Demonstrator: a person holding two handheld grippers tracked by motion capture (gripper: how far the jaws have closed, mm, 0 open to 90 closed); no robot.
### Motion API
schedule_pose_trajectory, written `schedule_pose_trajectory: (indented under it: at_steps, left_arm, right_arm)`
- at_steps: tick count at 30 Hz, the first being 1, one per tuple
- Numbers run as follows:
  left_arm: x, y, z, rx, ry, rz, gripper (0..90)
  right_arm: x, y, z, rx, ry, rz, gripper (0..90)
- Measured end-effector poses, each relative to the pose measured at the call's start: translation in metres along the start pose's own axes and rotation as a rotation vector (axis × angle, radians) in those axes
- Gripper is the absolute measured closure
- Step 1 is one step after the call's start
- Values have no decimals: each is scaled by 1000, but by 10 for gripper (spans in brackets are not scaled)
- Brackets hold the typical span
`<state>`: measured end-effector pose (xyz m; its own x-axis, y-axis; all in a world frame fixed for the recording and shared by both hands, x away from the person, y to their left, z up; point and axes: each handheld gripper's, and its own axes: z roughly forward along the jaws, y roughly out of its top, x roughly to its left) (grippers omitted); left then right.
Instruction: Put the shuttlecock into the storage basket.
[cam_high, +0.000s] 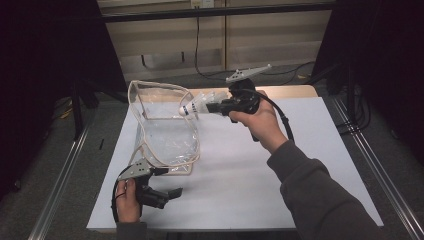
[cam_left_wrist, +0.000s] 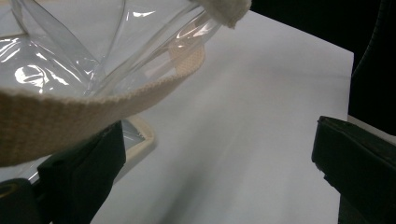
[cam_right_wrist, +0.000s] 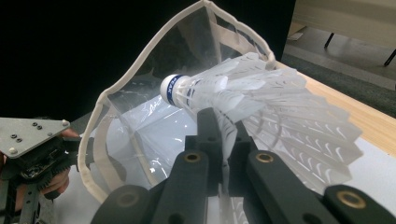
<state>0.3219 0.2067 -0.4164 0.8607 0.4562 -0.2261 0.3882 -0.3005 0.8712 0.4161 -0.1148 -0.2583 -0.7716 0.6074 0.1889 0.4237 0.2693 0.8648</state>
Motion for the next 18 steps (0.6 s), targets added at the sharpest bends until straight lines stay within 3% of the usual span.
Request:
schedule_pose_trajectory:
  at_steps: [18]
  left_arm:
    - [0, 0, -1, -3, 1, -3, 29]
  right_arm:
    - [13, 0, 25, 28, 14, -15, 884]
